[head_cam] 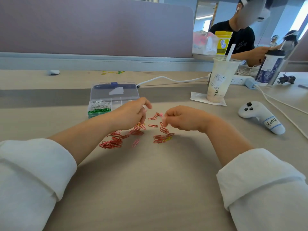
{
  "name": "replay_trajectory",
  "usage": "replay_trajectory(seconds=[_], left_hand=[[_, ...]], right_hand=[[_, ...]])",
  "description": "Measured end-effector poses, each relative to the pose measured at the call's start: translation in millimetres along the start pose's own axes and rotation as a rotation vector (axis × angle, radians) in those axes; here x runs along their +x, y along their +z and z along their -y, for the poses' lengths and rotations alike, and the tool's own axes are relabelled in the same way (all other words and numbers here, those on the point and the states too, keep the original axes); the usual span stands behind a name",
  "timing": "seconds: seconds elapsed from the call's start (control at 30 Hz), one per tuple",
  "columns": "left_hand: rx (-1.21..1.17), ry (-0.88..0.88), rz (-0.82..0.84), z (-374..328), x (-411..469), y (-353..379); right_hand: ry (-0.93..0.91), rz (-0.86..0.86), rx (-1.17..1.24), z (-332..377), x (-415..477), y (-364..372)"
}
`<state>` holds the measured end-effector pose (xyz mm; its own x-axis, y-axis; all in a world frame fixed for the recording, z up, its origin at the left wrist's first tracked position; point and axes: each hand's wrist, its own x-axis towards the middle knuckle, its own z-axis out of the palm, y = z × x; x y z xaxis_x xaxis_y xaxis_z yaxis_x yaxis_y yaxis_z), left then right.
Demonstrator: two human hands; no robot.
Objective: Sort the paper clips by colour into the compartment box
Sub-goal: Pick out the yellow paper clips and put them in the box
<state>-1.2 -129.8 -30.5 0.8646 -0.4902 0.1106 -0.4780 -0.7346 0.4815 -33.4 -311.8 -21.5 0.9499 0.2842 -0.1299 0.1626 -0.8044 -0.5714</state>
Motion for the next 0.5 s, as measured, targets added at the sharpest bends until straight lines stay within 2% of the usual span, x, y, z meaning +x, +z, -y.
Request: replay_trajectory(seconds=[0.13,0.27,0.43,0.5], left_hand=[[0.015,-0.009,0.035,5.0,1.1,-0.1],[0.018,-0.048,0.033,4.2,-0.6,-1.0],[0.339,-0.028,-0.096,10.6,-0.8,-9.3],[0.442,-0.031,-0.076,16.0,-0.5,-11.2]], right_hand=[[-0.045,0.082,-0.135,-0.9,-1.6,1.0],[-0.059,0.062,-0.190,-0.5,1.0,3.5],[-0.074,0.032,-0.236,3.5,2.0,8.2],[-0.068,0.029,-0.241,3.7,3.1,9.1]])
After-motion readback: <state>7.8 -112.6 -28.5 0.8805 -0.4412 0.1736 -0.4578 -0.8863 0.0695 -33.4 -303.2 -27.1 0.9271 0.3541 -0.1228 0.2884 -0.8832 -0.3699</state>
